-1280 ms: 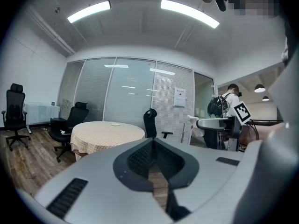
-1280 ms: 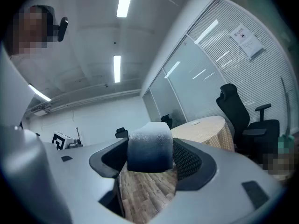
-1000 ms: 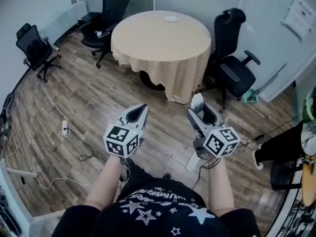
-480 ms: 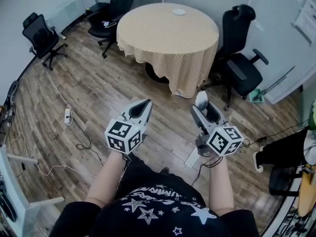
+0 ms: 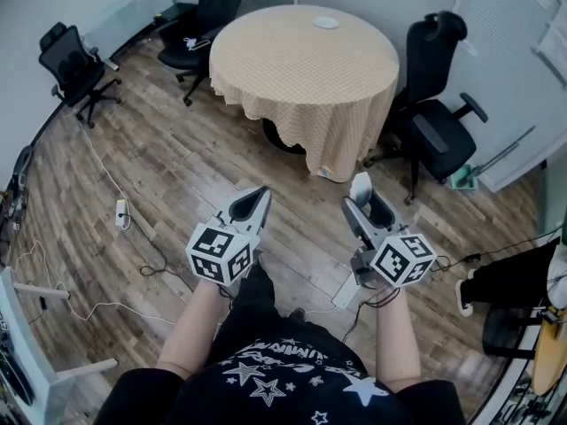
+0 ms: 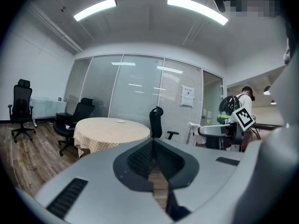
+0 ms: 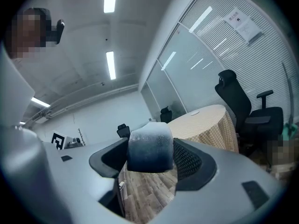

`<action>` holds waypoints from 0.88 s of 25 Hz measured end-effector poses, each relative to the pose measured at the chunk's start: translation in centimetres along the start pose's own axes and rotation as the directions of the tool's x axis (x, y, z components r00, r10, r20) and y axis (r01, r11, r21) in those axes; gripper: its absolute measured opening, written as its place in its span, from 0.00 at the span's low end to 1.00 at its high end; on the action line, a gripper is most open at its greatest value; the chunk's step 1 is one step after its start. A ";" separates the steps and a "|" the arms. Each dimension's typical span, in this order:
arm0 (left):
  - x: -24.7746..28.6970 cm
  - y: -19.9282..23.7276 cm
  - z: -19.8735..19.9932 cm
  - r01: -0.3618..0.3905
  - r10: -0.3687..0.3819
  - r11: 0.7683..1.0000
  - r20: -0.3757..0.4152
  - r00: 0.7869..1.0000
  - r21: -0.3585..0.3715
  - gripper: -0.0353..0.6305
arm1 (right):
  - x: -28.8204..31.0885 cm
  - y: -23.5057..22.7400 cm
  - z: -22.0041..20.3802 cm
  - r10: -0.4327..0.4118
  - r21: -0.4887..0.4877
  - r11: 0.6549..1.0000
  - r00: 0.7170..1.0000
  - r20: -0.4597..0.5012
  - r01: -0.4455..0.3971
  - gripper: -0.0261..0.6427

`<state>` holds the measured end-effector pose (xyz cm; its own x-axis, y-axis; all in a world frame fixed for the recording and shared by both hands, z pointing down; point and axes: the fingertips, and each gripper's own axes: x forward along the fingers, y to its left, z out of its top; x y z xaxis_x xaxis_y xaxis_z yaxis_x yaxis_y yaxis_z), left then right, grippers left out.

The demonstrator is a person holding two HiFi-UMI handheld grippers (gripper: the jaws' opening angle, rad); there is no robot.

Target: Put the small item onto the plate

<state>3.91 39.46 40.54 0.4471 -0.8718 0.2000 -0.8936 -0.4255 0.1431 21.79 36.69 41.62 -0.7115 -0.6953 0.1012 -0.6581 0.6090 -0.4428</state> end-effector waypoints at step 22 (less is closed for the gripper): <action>16.9 21.8 5.3 0.162 -0.162 0.987 -0.063 0.985 -0.005 0.06 | 22.4 -7.5 7.2 -0.222 0.011 0.975 0.975 0.026 0.221 0.49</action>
<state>-8.22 14.15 41.90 0.5878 -0.7742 0.2346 -0.8090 -0.5601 0.1786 12.53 13.77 40.74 -0.5411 -0.8229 0.1732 -0.7965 0.4354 -0.4196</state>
